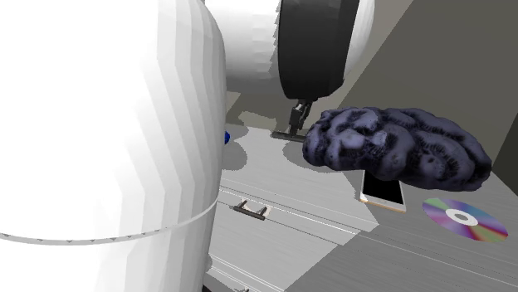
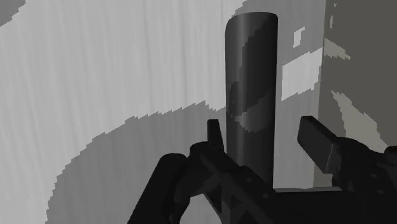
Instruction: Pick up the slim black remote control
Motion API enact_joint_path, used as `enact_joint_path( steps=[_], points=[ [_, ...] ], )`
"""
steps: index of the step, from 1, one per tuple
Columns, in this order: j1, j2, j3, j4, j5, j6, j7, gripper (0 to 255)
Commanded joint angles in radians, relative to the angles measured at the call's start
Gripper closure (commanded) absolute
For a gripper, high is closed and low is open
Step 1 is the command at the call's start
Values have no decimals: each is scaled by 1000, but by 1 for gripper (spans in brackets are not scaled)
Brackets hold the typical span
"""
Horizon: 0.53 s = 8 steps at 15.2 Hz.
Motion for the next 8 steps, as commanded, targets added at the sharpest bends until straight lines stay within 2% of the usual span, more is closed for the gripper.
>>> enact_joint_path(
  steps=[1, 8],
  points=[
    [-3, 24, -3, -14, 2, 11, -3, 255],
    [3, 39, -2, -1, -4, 14, 4, 255]
  ],
)
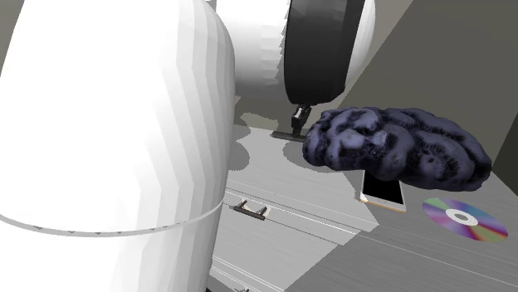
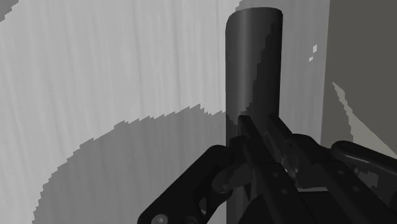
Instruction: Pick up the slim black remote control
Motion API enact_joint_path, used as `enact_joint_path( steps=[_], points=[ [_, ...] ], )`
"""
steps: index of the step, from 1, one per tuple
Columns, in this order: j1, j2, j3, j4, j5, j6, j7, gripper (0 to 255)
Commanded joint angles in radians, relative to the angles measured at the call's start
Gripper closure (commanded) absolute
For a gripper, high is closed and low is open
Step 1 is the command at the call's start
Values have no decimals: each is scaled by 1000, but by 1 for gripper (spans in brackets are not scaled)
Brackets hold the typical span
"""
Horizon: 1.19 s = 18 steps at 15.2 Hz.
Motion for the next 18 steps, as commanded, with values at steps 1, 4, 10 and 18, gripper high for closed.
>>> enact_joint_path(
  steps=[1, 4, 10, 18],
  points=[
    [0, 7, 0, -24, 0, 15, -3, 255],
    [1, 6, 0, 15, -1, -24, 4, 255],
    [5, 11, 1, 103, -5, -105, 20, 255],
    [11, 28, 3, 210, -13, -194, 37, 255]
  ],
)
